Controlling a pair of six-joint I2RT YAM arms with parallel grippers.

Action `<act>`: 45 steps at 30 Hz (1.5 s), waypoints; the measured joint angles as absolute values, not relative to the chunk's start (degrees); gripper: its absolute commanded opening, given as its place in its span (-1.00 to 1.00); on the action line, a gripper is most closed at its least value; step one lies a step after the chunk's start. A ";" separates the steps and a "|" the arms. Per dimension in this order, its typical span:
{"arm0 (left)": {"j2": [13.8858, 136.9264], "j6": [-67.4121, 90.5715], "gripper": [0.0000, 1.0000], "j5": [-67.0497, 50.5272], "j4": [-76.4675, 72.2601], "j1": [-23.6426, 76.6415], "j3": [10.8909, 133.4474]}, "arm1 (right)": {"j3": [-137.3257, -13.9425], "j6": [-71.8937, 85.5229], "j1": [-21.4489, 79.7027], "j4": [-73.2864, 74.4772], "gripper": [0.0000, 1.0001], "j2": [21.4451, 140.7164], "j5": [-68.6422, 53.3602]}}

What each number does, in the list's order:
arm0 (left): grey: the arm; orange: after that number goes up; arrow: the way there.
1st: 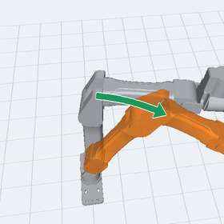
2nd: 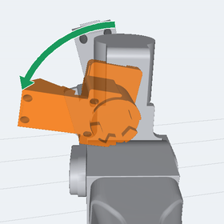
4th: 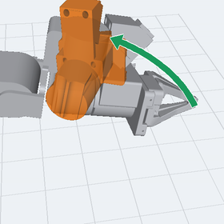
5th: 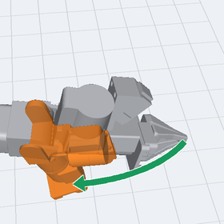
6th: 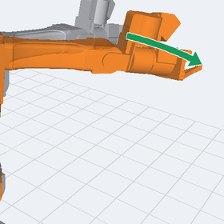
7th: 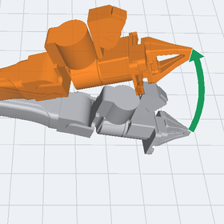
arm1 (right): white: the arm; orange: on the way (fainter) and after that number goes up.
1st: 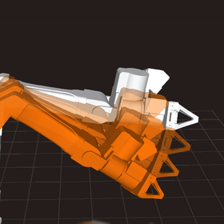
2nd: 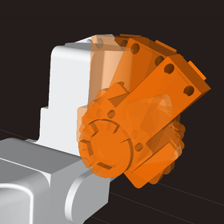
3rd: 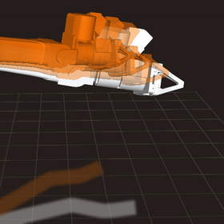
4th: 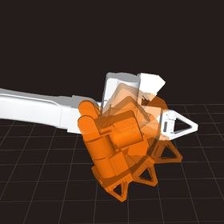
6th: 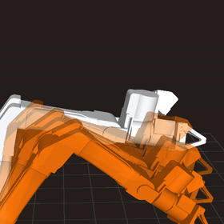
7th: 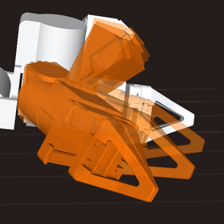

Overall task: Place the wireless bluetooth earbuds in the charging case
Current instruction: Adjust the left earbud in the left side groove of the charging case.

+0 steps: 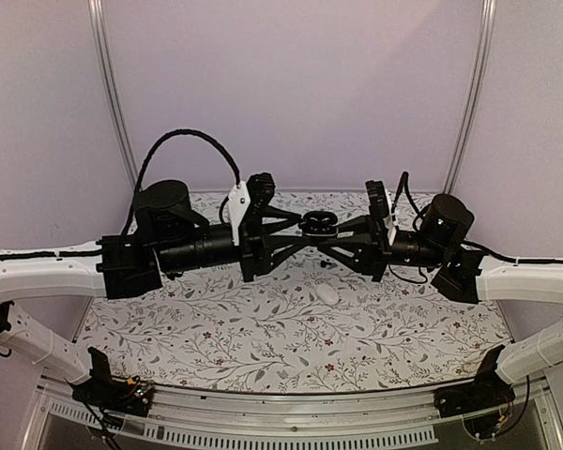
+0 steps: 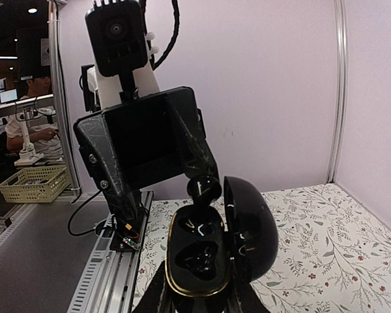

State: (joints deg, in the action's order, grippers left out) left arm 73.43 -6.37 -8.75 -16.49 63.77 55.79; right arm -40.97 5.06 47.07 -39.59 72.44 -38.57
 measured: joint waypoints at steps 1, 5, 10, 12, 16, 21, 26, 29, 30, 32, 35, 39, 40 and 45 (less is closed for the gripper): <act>73.52 -6.31 -0.18 -8.82 -16.51 63.72 55.83 | -40.97 5.06 47.07 -39.46 -1.00 72.44 -38.59; 73.63 -5.96 -0.20 -8.78 -16.53 63.66 55.88 | -40.97 5.06 47.07 -39.11 -1.00 72.44 -38.57; 73.63 -5.45 -0.22 -8.64 -16.82 63.61 55.83 | -40.97 5.08 47.07 -39.03 -1.00 72.44 -38.52; 73.63 -5.06 -0.22 -8.49 -16.86 63.61 55.77 | -40.97 5.10 47.07 -38.98 -1.00 72.44 -38.48; 73.63 -4.40 -0.22 -8.01 -17.47 63.64 55.33 | -40.97 5.19 46.81 -39.00 -1.00 72.44 -38.17; 73.63 -4.19 -0.23 -7.90 -18.06 63.64 54.63 | -40.97 5.50 46.17 -39.03 -1.00 72.31 -37.95; 73.63 -4.01 -0.26 -7.84 -18.04 63.64 54.24 | -40.97 5.65 46.11 -39.13 -1.00 71.99 -37.80; 73.63 -4.03 -0.27 -7.88 -18.06 63.64 54.24 | -40.97 5.82 46.11 -39.18 -1.00 71.99 -37.80; 73.63 -4.01 -0.26 -7.94 -18.09 63.64 54.24 | -40.97 5.85 46.11 -39.20 -1.00 71.99 -37.82; 73.63 -4.03 -0.28 -8.16 -18.11 63.64 54.24 | -40.97 6.04 46.11 -39.27 -1.00 71.99 -37.80; 73.63 -4.08 -0.30 -8.47 -18.11 63.64 54.24 | -40.97 6.20 46.11 -39.48 -1.00 71.99 -37.82; 73.63 -4.32 -0.32 -8.88 -18.11 63.70 54.24 | -40.97 6.26 46.11 -39.51 -1.00 71.99 -37.82; 73.63 -4.38 -0.32 -8.99 -18.09 63.72 54.24 | -40.97 6.26 46.09 -39.53 -1.00 71.99 -37.82; 73.80 -4.58 -0.33 -9.47 -17.93 63.86 54.28 | -40.97 6.26 46.09 -39.53 -1.00 71.99 -37.80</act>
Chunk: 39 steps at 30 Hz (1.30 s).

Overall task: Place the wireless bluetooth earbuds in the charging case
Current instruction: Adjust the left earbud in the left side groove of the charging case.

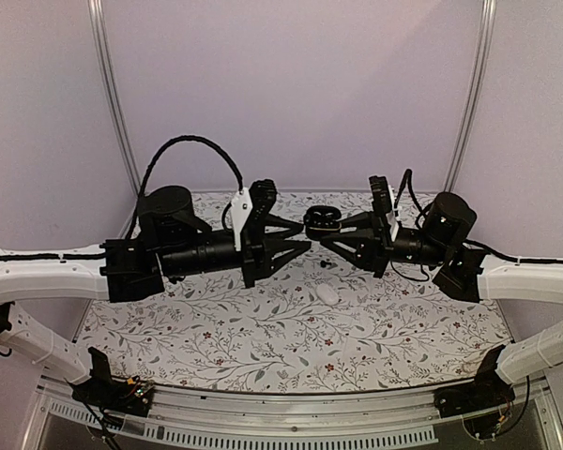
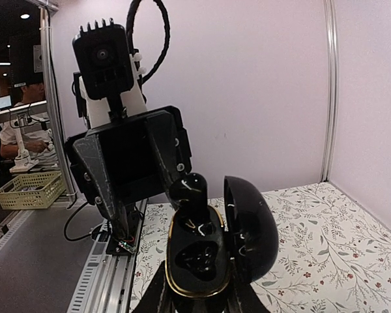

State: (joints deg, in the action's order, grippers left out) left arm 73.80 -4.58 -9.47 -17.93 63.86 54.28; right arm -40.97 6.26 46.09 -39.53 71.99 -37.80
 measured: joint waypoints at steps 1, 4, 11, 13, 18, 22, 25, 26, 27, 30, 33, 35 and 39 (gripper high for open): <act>73.95 -4.60 -0.33 -9.61 -17.80 63.92 54.37 | -40.97 6.26 46.06 -39.55 -1.00 71.99 -37.82; 74.98 -4.80 -0.33 -9.82 -17.30 64.20 54.94 | -40.97 6.24 46.06 -39.53 -1.00 72.01 -37.82; 75.77 -5.15 -0.34 -10.22 -16.32 64.62 55.81 | -40.97 6.24 46.04 -39.53 -1.00 72.01 -37.85; 75.77 -5.19 -0.34 -10.41 -16.16 64.64 55.79 | -40.97 6.24 46.04 -39.53 -1.00 72.01 -37.87; 74.08 -5.54 -0.34 -10.52 -15.57 64.64 54.89 | -40.97 6.24 46.04 -39.53 -1.00 72.01 -38.15; 70.63 -5.82 -0.33 -10.52 -15.62 64.38 53.17 | -40.97 6.24 46.04 -39.51 -1.00 72.01 -38.33; 67.85 -7.33 -0.24 -10.33 -15.31 64.03 51.99 | -40.97 6.22 46.04 -39.48 -1.00 71.94 -39.31; 66.96 -8.40 -0.22 -10.28 -14.96 63.94 51.79 | -40.97 6.22 46.04 -39.44 -1.00 71.92 -39.83; 66.19 -9.69 -0.20 -10.33 -14.44 63.81 51.72 | -40.97 6.17 46.04 -39.27 -1.00 71.88 -40.64; 64.01 -14.50 -0.15 -11.42 -11.53 63.55 51.75 | -40.97 5.82 46.04 -37.60 -1.00 71.72 -43.64; 62.87 -19.46 -0.15 -12.80 -7.92 63.51 51.88 | -40.97 5.43 46.04 -35.48 -1.00 71.59 -46.72; 62.78 -22.63 -0.15 -13.54 -4.12 63.51 52.40 | -40.97 5.34 46.04 -33.61 -1.00 71.33 -48.77; 63.00 -27.22 -0.18 -14.15 3.49 63.79 54.17 | -40.97 5.17 46.06 -29.41 -1.00 70.52 -52.38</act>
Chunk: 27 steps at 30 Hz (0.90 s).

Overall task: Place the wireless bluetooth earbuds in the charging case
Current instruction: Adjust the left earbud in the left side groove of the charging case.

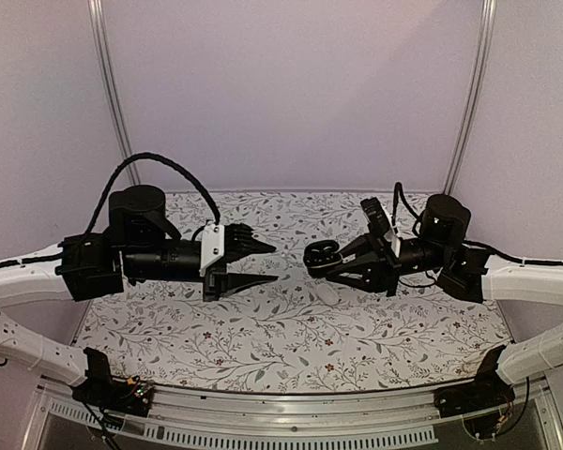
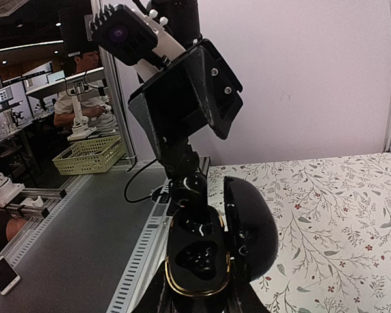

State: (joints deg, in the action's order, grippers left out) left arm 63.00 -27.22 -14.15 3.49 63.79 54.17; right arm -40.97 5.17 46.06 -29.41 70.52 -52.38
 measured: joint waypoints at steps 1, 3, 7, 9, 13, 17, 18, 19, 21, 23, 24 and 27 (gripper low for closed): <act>63.09 -28.29 -0.18 -14.09 5.43 64.05 54.89 | -40.97 5.15 46.06 -28.51 -1.00 70.35 -53.12; 63.20 -29.98 -0.20 -13.96 8.19 64.38 56.18 | -40.97 5.04 46.06 -25.96 -1.00 69.87 -54.50; 63.53 -32.91 -0.23 -13.54 12.36 65.65 58.76 | -40.99 4.49 46.33 -21.61 -1.00 69.38 -56.27; 64.27 -33.93 -0.25 -13.23 14.13 66.57 60.36 | -40.99 4.23 46.57 -19.75 -1.00 69.36 -56.71; 67.13 -35.97 -0.26 -12.38 16.23 68.84 63.29 | -40.99 4.08 47.07 -17.65 -1.00 69.36 -57.87; 69.84 -38.04 -0.28 -11.05 18.48 71.13 64.71 | -41.06 4.14 47.33 -16.69 -1.00 69.38 -59.18; 70.50 -38.54 -0.29 -10.66 18.94 71.66 65.04 | -41.17 4.19 47.37 -16.51 -1.00 69.38 -59.37; 71.07 -39.09 -0.30 -10.11 19.44 72.16 65.39 | -41.34 4.29 47.42 -16.34 -1.00 69.43 -59.59; 71.92 -40.12 -0.32 -9.17 20.34 73.08 65.87 | -41.74 4.36 47.64 -16.21 -1.00 69.56 -59.99; 72.14 -40.84 -0.33 -8.38 21.08 73.71 66.11 | -41.85 4.54 47.92 -16.14 -1.00 69.65 -60.25; 72.18 -41.04 -0.34 -8.25 21.32 73.87 66.22 | -41.85 4.54 48.03 -16.08 -1.00 69.76 -60.31; 72.18 -42.15 -0.31 -6.68 21.58 74.61 66.46 | -41.85 4.69 48.36 -15.64 -1.00 70.32 -60.38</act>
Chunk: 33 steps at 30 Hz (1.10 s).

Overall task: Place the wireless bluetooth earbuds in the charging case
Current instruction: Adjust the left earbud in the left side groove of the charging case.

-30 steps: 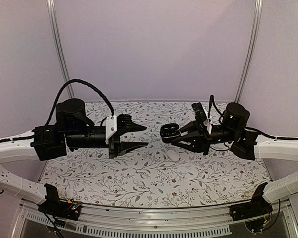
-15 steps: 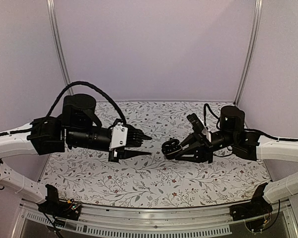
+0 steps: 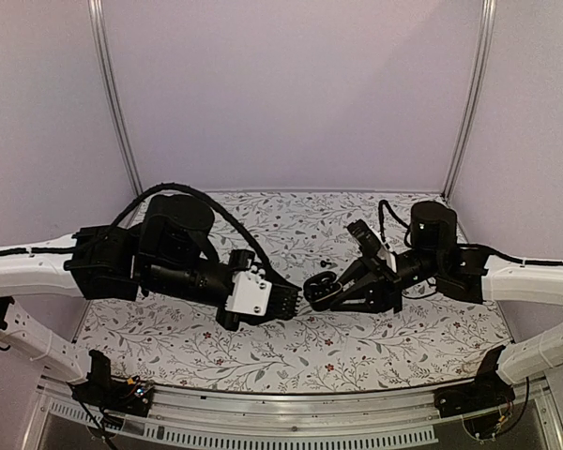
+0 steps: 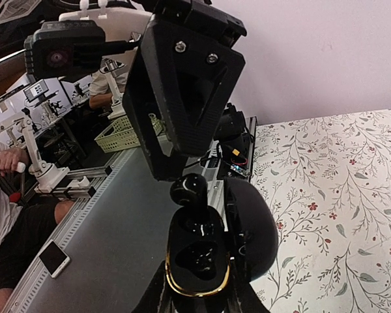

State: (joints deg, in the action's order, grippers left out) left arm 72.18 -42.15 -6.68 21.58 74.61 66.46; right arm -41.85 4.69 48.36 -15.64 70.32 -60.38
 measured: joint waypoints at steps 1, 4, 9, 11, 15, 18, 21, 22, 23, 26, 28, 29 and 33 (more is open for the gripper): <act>72.18 -42.46 -0.28 -6.20 21.58 74.87 66.46 | -41.85 4.73 48.40 -15.51 -1.00 70.48 -60.38; 72.18 -43.40 -0.18 -4.93 21.50 75.35 66.46 | -41.85 4.80 48.49 -15.35 -1.00 71.05 -60.45; 72.20 -44.21 -0.13 -3.51 21.12 75.40 66.46 | -41.85 4.95 48.86 -15.11 -1.00 71.64 -60.60; 72.29 -44.27 -0.13 -3.09 20.86 75.40 66.46 | -41.85 4.95 49.01 -14.94 -1.00 71.64 -60.60; 72.51 -44.51 -0.13 -2.13 20.43 75.40 66.46 | -41.98 4.93 49.25 -14.81 -1.00 71.77 -60.62; 72.79 -44.69 -0.13 -1.74 20.16 75.40 66.46 | -42.06 4.93 49.47 -14.74 -1.00 71.96 -60.62; 73.38 -44.97 -0.14 -1.28 19.97 75.40 66.46 | -42.28 4.91 49.74 -14.37 -1.00 72.29 -60.62; 73.56 -45.01 -0.14 -1.10 19.94 75.40 66.46 | -42.44 4.91 49.82 -14.26 -1.00 72.40 -60.64; 73.73 -45.04 -0.14 -0.97 19.90 75.40 66.46 | -42.59 4.86 49.89 -14.15 -1.00 72.47 -60.62; 74.26 -45.06 -0.15 -0.75 19.35 75.40 66.46 | -42.72 4.71 50.00 -14.11 -1.00 72.49 -60.62; 74.37 -45.21 -0.15 -0.75 19.18 75.40 66.46 | -42.72 4.64 50.06 -14.06 -1.00 72.49 -60.60; 74.37 -45.25 -0.15 -0.78 19.14 75.40 66.46 | -42.74 4.47 50.15 -14.02 -1.00 72.49 -60.58; 74.39 -45.43 -0.15 -0.86 19.16 75.42 66.46 | -42.83 3.88 50.37 -13.63 -1.00 72.49 -60.53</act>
